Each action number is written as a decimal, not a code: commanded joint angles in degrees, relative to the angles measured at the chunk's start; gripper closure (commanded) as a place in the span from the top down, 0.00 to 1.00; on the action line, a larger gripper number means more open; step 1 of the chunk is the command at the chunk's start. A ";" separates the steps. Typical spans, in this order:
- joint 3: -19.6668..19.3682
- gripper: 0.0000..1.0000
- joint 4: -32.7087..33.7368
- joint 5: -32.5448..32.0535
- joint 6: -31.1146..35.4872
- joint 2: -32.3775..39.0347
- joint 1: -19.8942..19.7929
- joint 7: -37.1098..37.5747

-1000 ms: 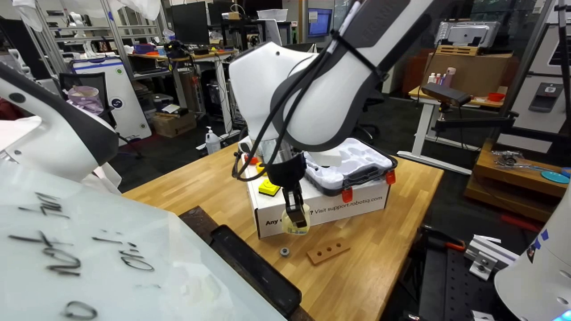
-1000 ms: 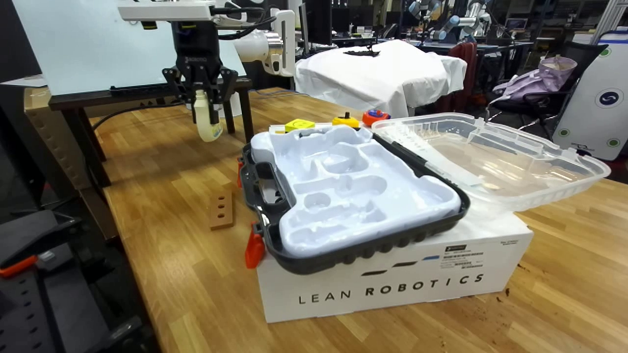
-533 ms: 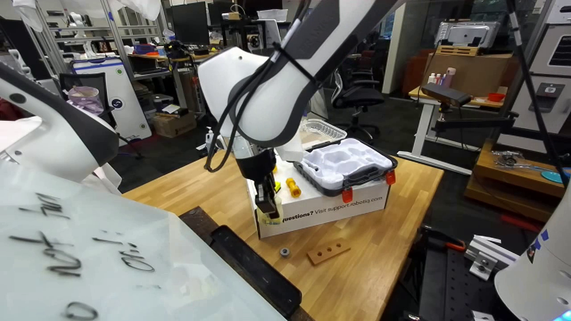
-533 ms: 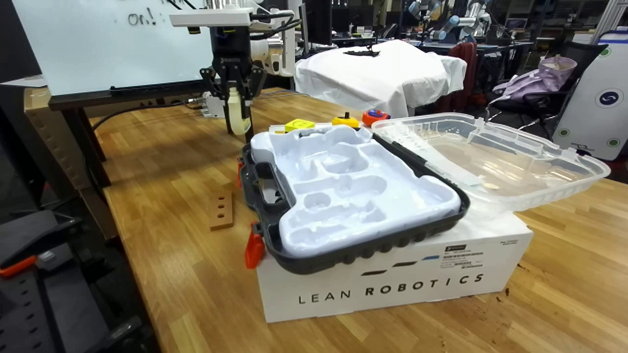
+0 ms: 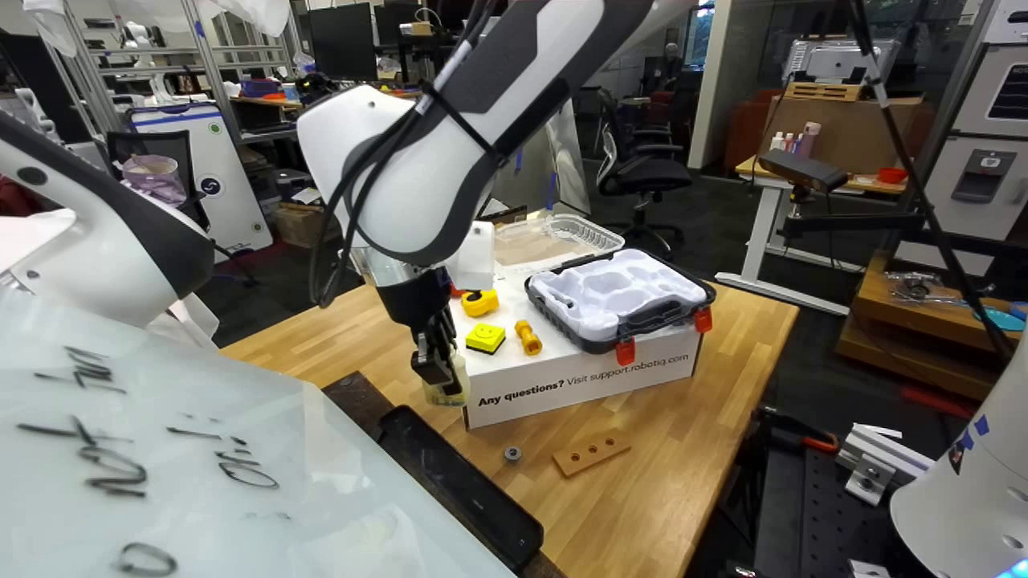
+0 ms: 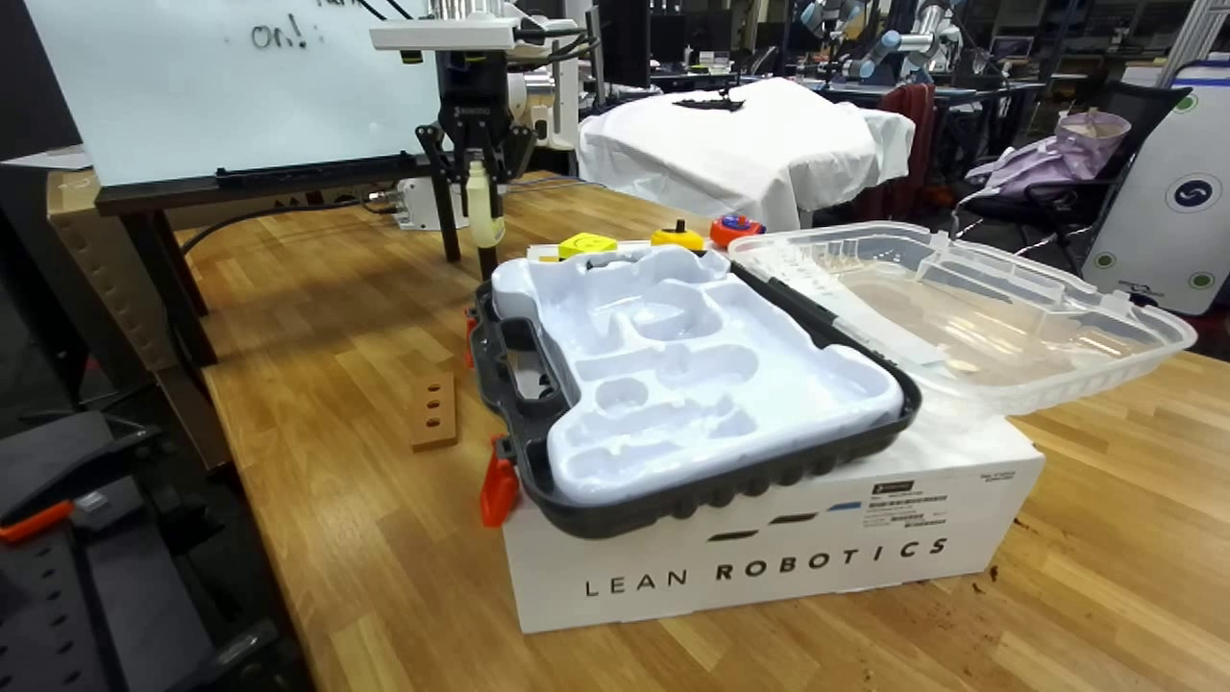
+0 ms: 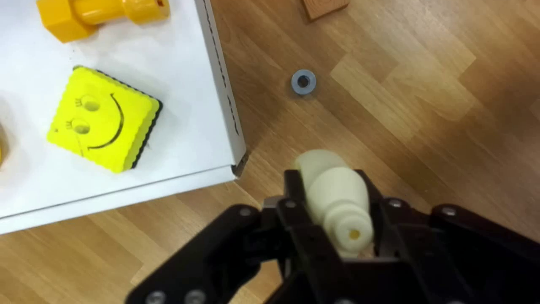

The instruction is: Move the white bottle on the table backwards

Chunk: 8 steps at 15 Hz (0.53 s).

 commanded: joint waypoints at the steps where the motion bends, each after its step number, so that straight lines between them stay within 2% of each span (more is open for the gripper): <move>1: -0.07 0.33 1.13 0.05 -0.60 0.43 0.27 -0.01; 8: -0.08 0.33 2.28 0.06 -1.15 1.14 0.39 -0.01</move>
